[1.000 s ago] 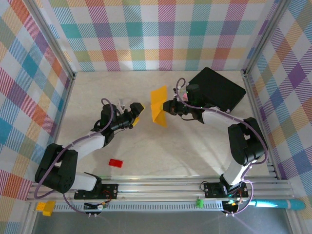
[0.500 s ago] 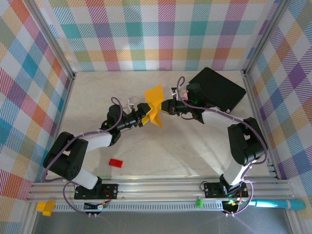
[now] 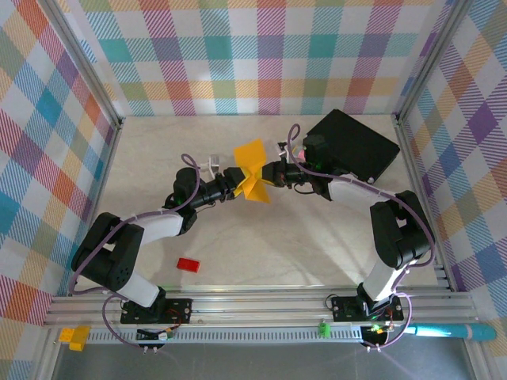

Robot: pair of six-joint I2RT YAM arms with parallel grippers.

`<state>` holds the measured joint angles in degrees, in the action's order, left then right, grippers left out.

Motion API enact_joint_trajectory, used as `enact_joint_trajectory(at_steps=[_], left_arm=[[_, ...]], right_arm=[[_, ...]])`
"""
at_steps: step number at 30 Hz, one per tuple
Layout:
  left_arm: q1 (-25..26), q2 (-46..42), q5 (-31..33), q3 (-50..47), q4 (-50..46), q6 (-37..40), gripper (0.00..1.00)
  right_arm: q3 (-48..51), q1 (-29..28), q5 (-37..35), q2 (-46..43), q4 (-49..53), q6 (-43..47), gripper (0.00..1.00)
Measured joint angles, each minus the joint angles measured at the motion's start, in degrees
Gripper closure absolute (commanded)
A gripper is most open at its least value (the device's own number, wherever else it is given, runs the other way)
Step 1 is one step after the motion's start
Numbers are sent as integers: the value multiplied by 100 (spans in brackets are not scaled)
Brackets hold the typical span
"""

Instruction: Fold a paper plane with a square sheet of paper (pick it up from the middle)

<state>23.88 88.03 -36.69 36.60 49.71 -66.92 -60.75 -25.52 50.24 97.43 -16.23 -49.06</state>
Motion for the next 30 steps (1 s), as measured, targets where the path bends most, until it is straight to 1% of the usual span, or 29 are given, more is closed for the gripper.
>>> enact_joint_trajectory(at_steps=[5,16,21,24,27,30], left_arm=[[-2,35,-44,0,-2,59,62],[-17,170,-146,90,0,70,75],[-46,184,-181,90,0,70,81],[-66,184,-186,92,2,70,83],[-90,195,-186,92,2,70,85],[-114,216,-184,90,4,70,87]], right_arm=[[0,0,-2,0,129,28,91],[-42,0,-7,2,422,175,89],[-76,0,-15,2,485,197,84],[-76,0,-31,2,540,197,79],[-76,0,-81,2,601,223,70],[-79,17,-210,2,699,264,59]])
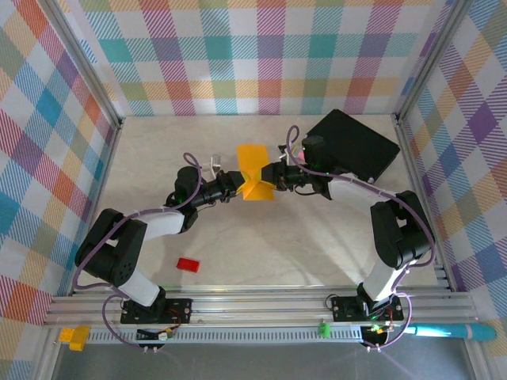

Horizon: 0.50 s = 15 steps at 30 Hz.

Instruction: Fold a paper plane with a square sheet of paper (pick it up from the middle)

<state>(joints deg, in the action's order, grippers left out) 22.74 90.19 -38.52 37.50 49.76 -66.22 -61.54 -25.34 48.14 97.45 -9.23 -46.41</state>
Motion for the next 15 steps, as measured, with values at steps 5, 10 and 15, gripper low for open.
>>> enact_joint_trajectory(at_steps=[5,10,15], left_arm=[[-50,20,0,0,-2,2,90],[-127,20,2,0,-39,107,91],[-168,-7,20,42,-752,566,91]], right_arm=[[15,138,-345,-48,170,42,44],[197,402,-772,-350,337,57,35],[308,592,-1266,-621,549,101,33]])
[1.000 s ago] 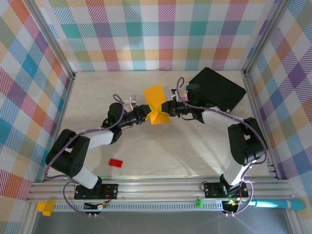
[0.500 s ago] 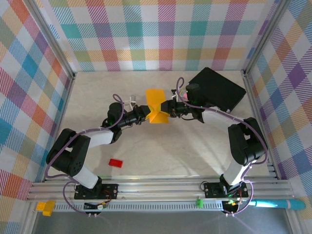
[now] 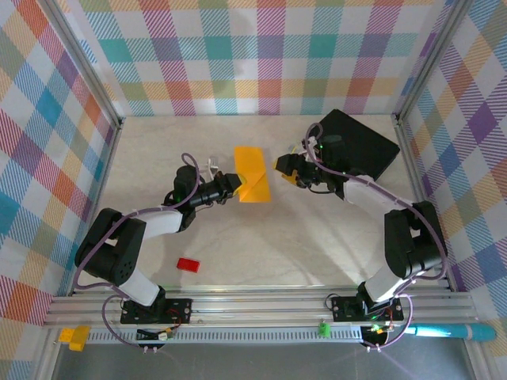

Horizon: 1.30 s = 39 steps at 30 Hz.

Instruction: Fold a paper plane with a square sheet of paper (pick it up from the middle)

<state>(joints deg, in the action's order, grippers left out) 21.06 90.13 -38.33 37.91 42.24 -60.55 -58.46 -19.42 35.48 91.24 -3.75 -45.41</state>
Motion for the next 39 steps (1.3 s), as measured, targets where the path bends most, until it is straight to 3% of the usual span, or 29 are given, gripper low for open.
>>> enact_joint_trajectory(at_steps=[4,7,13,18,23,29,34,39], left_arm=[[0,-240,249,431,-1746,957,91],[17,-516,791,1102,-3416,1937,93],[223,-651,2524,2590,-6212,3668,94],[656,-372,4000,3381,-7641,4450,94],[1137,470,5396,4100,-8443,4721,94],[1700,1401,6485,4621,-8861,4730,94],[2201,2081,6795,5005,-8909,4603,91],[2424,2494,6432,5128,-8872,4354,81]], right_arm=[[61,24,-369,-105,262,111,33],[76,24,-581,-133,439,168,33],[170,61,-1021,-258,719,260,32],[181,87,-1408,-302,929,260,33],[308,149,-1720,-470,1054,256,32],[529,313,-2098,-793,1161,192,32],[682,415,-2299,-914,1204,107,32],[723,452,-2446,-966,1250,83,32]])
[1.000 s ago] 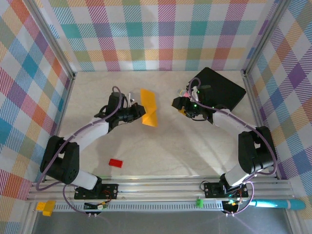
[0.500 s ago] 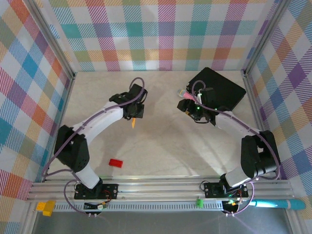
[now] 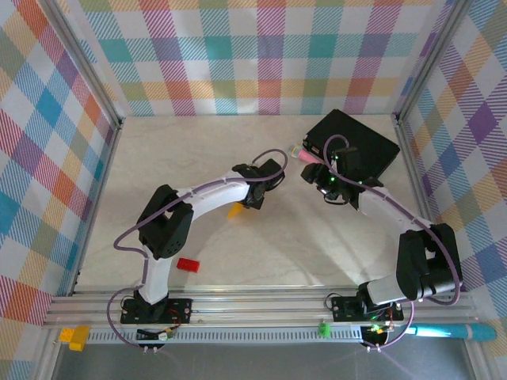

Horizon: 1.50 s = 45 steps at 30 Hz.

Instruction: Fold a paper plane with a square sheet of paper (pick it up from the middle)

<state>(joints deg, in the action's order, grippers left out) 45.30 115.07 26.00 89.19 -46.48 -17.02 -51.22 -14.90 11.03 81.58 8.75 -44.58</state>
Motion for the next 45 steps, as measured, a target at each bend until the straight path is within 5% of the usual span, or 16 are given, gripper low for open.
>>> enact_joint_trajectory(at_steps=[12,19,29,34,45], left_arm=[[-122,-212,-2048,-385,835,-586,49],[-850,-1502,-2944,-1386,1692,-955,35],[-2146,-2990,-3200,-3346,2691,-1644,4],[-2415,-3414,-3237,-3869,2765,-1784,0],[-2538,-3563,-3469,-4019,3171,-1860,0]], right_arm=[[94,59,-94,-105,39,-13,34],[-11,-46,295,245,42,111,50],[-1156,-1665,511,1786,136,289,73],[-1683,-2166,511,2485,407,358,76],[-2570,-2232,551,3464,1279,743,76]])
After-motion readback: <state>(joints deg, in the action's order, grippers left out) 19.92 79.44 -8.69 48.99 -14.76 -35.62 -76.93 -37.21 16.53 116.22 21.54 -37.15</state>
